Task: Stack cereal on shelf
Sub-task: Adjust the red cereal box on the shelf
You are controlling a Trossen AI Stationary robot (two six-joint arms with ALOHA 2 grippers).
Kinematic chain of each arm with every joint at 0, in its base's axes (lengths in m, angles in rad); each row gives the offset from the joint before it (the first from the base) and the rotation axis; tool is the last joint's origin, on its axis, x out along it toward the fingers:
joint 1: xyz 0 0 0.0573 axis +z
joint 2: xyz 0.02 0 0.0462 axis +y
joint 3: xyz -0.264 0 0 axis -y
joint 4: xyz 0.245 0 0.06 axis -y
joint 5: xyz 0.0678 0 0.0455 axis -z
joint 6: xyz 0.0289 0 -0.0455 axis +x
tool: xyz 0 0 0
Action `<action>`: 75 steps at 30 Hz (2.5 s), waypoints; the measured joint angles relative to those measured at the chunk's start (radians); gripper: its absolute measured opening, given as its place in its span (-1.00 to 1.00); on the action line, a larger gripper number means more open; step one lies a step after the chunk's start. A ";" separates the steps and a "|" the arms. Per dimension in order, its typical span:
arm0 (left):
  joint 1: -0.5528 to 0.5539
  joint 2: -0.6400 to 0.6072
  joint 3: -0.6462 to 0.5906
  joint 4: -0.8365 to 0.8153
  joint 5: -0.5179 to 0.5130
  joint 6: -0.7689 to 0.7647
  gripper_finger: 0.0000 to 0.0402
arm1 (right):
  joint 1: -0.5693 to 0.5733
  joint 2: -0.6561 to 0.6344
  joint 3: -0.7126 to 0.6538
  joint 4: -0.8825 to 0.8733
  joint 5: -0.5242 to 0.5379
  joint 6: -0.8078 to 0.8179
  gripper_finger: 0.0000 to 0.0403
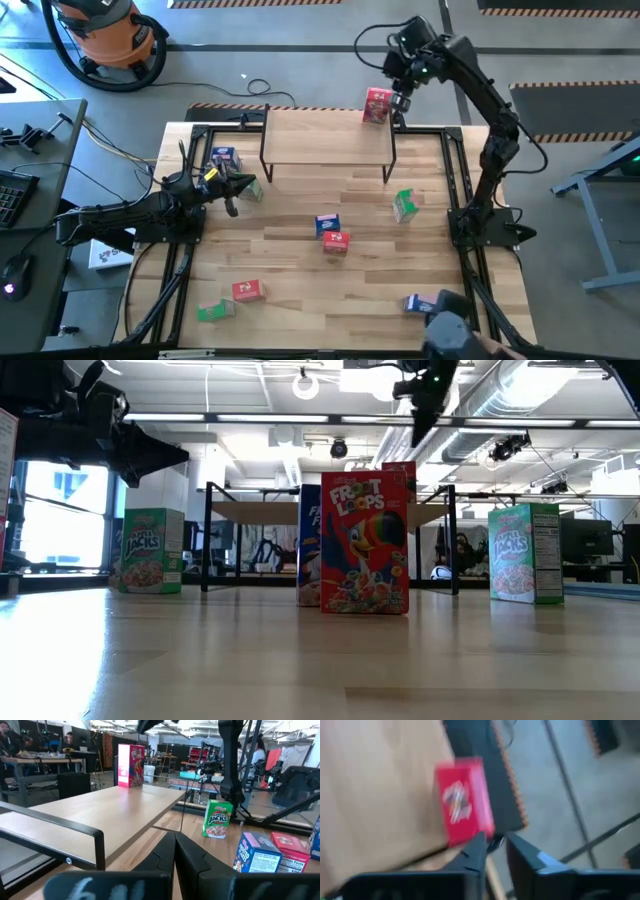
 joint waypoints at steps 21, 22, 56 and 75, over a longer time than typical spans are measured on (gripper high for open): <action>0.000 0.000 0.000 -0.004 0.000 0.005 -1.00 | -0.110 -0.001 -0.281 0.264 -0.136 0.056 -1.00; 0.000 0.000 0.000 -0.004 0.000 0.005 -1.00 | -0.110 -0.001 -0.286 0.280 -0.143 0.055 -1.00; 0.000 0.000 0.023 -0.061 -0.002 -0.001 -1.00 | 0.195 -0.120 -0.289 0.252 -0.013 -0.009 -1.00; 0.000 0.000 0.024 -0.062 -0.005 -0.001 -1.00 | 0.209 0.023 -0.289 0.401 0.167 -0.050 -1.00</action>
